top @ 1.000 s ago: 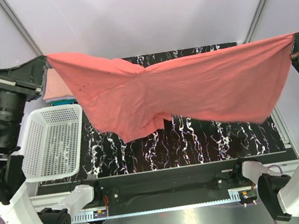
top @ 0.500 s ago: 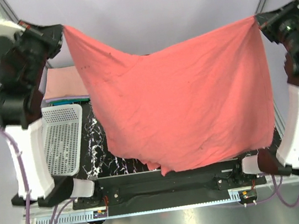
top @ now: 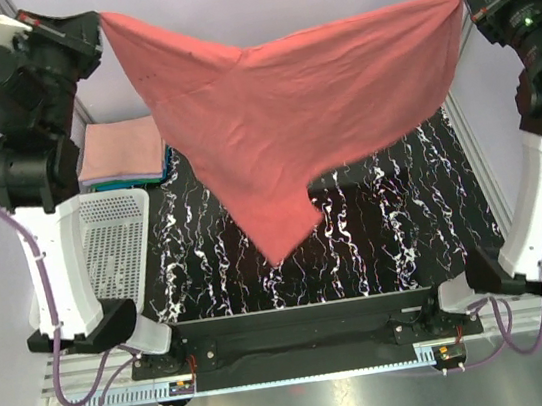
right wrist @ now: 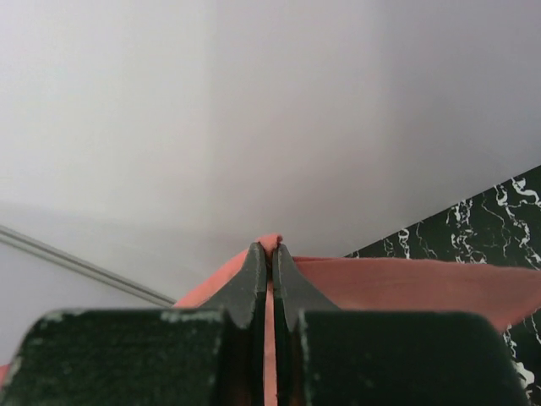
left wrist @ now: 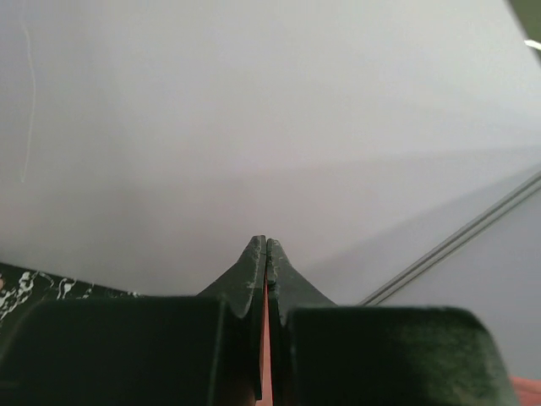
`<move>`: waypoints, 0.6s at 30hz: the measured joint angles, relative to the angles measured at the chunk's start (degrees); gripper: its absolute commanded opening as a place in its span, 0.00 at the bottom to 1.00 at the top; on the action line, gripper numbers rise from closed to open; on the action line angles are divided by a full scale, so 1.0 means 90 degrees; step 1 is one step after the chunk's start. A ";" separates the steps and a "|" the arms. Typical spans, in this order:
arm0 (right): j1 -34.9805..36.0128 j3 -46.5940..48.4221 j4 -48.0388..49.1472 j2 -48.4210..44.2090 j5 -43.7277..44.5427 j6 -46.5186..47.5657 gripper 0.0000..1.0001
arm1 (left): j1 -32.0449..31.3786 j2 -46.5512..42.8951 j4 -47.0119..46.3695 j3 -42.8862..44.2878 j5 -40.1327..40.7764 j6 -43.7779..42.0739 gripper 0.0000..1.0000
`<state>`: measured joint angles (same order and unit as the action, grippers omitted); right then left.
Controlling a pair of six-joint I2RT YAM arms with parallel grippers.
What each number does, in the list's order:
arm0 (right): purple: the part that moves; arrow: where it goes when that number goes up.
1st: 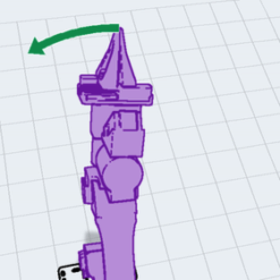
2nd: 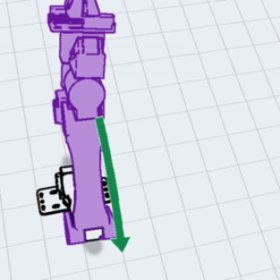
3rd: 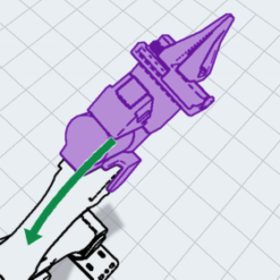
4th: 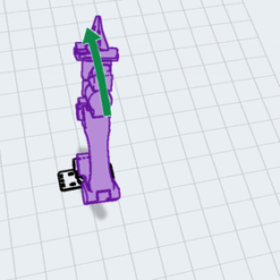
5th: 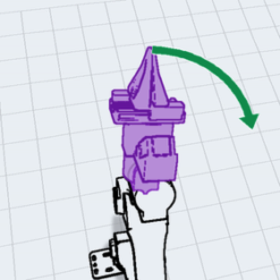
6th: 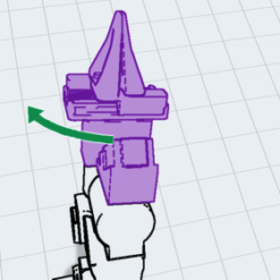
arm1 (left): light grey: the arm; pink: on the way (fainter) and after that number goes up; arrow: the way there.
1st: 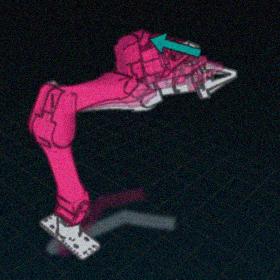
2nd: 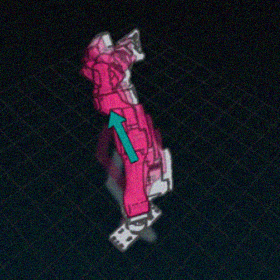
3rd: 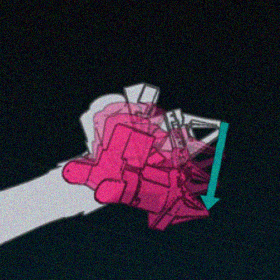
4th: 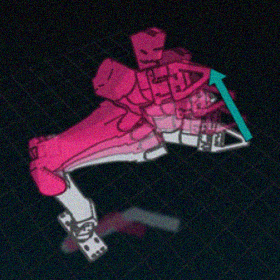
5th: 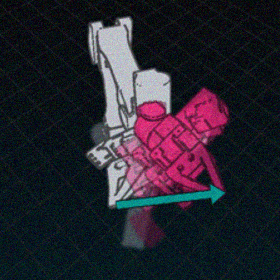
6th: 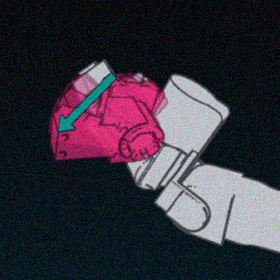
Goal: Fold and stack the t-shirts
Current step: Flatten the tshirt out
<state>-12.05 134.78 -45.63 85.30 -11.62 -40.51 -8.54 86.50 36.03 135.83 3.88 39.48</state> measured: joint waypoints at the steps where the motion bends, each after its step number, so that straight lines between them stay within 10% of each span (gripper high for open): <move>1: 0.0000 -0.0226 0.0080 -0.0236 0.0007 -0.0041 0.00 | 0.0000 -0.0126 -0.0024 0.0000 -0.0002 0.0002 0.00; 18: 0.0002 -0.0724 -0.0877 -0.2603 0.0784 0.0333 0.00 | 0.0007 -0.2344 -0.0087 -0.0386 -0.0194 -0.0005 0.00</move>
<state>-12.03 128.27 -53.52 61.87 -4.56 -37.52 -8.47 65.41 35.24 132.35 2.13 39.44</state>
